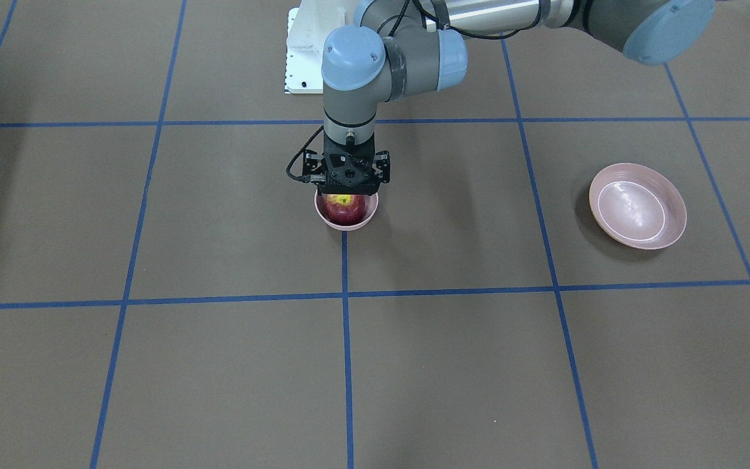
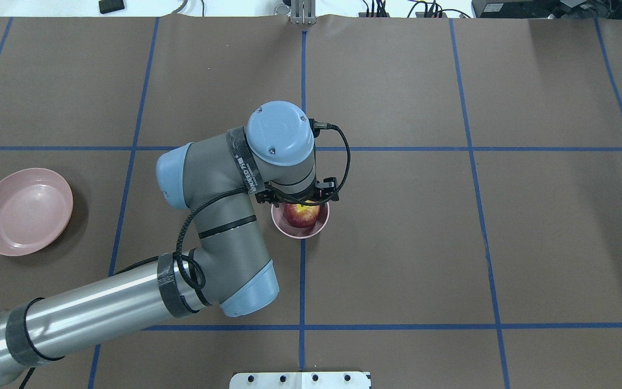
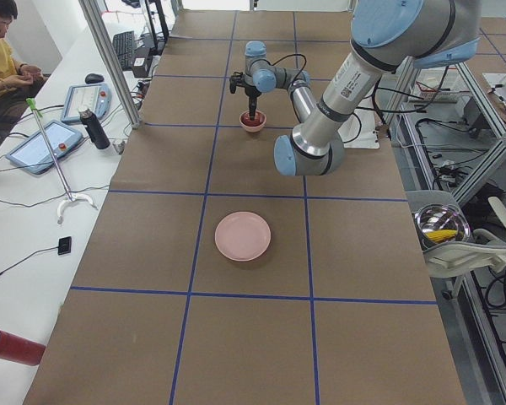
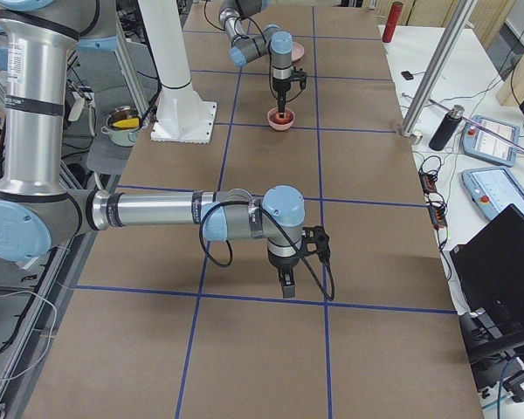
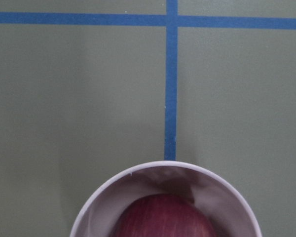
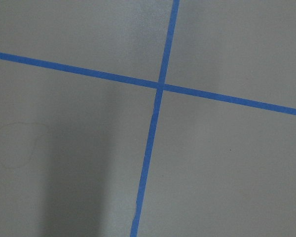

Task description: Move apple from plate to bowl

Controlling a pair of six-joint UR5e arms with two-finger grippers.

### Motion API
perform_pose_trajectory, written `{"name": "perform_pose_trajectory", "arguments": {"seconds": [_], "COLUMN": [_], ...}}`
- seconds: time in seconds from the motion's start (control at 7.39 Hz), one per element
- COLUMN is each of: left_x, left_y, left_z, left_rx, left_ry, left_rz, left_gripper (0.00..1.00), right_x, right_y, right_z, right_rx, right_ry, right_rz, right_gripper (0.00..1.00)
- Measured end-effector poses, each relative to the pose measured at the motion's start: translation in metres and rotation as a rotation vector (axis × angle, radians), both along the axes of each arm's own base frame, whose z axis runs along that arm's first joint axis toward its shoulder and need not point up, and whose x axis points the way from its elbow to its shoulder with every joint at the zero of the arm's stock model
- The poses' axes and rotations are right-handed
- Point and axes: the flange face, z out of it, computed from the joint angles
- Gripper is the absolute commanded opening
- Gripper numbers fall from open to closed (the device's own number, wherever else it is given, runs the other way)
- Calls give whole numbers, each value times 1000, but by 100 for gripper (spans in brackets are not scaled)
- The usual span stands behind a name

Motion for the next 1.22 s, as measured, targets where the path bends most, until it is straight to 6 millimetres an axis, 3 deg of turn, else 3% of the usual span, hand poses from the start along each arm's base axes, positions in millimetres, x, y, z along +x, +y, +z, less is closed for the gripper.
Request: {"name": "perform_pose_trajectory", "arguments": {"seconds": [0.27,0.54,0.68,0.95,1.22], "left_x": [-72,-168,-221,-346,-465], "left_y": [7,-4,-23,-62,-68], "left_z": [11,64,99,188,282], "left_rx": [58,178,206,235,236], "left_ry": [-19,-70,-88,-115,-128], "left_rz": [17,80,131,226,278], "left_gripper": [97,97,97,97,97], "right_x": [0,0,0,0,0], "right_y": [0,0,0,0,0], "right_z": [0,2,3,4,5], "right_rx": [0,-4,-6,-7,-7], "right_ry": [0,0,0,0,-1], "right_rz": [0,0,0,0,0], "right_gripper": [100,100,100,100,100]}}
